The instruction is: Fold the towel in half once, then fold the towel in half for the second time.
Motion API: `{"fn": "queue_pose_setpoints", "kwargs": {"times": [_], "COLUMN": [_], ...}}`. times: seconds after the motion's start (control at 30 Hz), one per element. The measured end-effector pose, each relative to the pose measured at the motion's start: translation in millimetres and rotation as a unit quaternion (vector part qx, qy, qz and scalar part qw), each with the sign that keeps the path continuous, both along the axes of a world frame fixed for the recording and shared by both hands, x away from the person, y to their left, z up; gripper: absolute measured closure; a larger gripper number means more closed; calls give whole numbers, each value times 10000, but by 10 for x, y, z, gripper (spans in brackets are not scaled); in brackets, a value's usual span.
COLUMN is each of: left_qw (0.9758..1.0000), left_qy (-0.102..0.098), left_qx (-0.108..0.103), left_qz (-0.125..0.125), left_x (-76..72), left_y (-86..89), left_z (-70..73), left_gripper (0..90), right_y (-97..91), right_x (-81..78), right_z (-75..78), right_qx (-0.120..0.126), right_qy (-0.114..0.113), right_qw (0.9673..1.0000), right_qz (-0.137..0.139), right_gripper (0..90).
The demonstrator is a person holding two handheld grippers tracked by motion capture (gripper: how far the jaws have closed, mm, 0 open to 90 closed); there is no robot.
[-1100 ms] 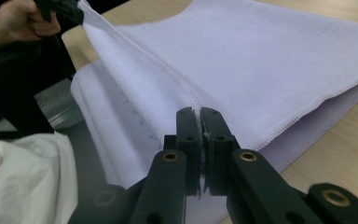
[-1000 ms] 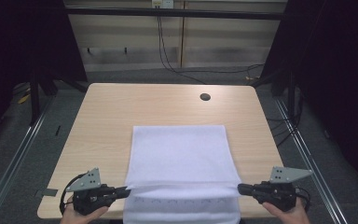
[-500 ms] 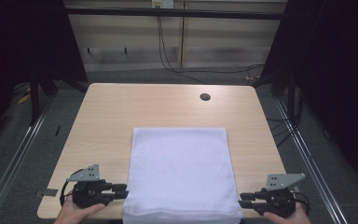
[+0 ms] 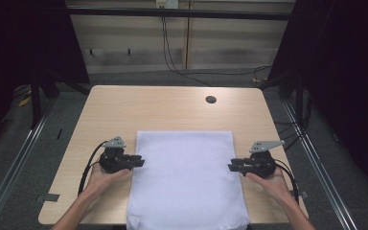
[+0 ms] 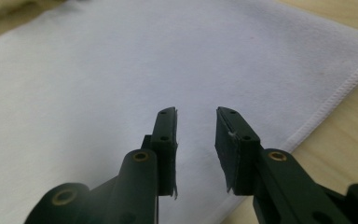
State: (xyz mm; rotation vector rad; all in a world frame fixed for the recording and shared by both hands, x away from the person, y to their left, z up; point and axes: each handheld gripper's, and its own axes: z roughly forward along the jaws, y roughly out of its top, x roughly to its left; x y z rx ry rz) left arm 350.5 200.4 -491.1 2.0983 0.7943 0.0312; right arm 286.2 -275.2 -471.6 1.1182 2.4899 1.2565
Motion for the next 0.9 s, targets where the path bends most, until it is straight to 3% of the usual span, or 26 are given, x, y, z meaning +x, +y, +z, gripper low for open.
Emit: {"fn": "queue_pose_setpoints", "kwargs": {"times": [0.03, 0.1, 0.17, 0.2, 0.27, 0.4, 0.63, 0.8, 0.83, 0.87, 0.9], "left_qw": [10000, 9992, 9995, 9992, 9993, 9992, 9990, 9991, 9990, 9990, 9981], "left_qy": [74, 32, -9, -12, 17, -44, -66, -23, 155, 155, 446], "left_qx": [59, 393, 281, 376, 337, 352, 442, 434, 413, 413, 400], "left_qz": [26, 112, 117, 108, 128, 201, 50, 3, -71, -71, -135], "left_x": [49, 87, 73, 51, 22, -56, -334, -478, -555, -555, -631], "left_y": [-14, -42, -22, -5, 11, 34, 89, 131, 154, 154, 185], "left_z": [-23, -94, -121, -108, -113, -119, -97, -87, -70, -70, -46], "left_gripper": [702, 712, 734, 758, 758, 784, 784, 778, 771, 768, 768], "right_y": [10, 49, 65, 96, 113, 108, 165, 188, 203, 203, 216], "right_x": [55, 179, 246, 230, 186, 80, -103, -216, -277, -277, -337], "right_z": [-26, -91, -149, -199, -250, -245, -222, -227, -216, -216, -203], "right_qx": [-35, -246, -287, -432, -573, -595, -686, -600, -599, -599, -625], "right_qy": [26, 20, 50, 127, 195, 244, 323, 355, 425, 425, 496], "right_qw": [10000, 9996, 9993, 9988, 9981, 9979, 9971, 9975, 9971, 9971, 9965], "right_qz": [-31, -142, -230, -174, -113, -64, 56, 99, 185, 185, 263], "right_gripper": [696, 700, 705, 705, 701, 715, 734, 736, 738, 738, 739]}}
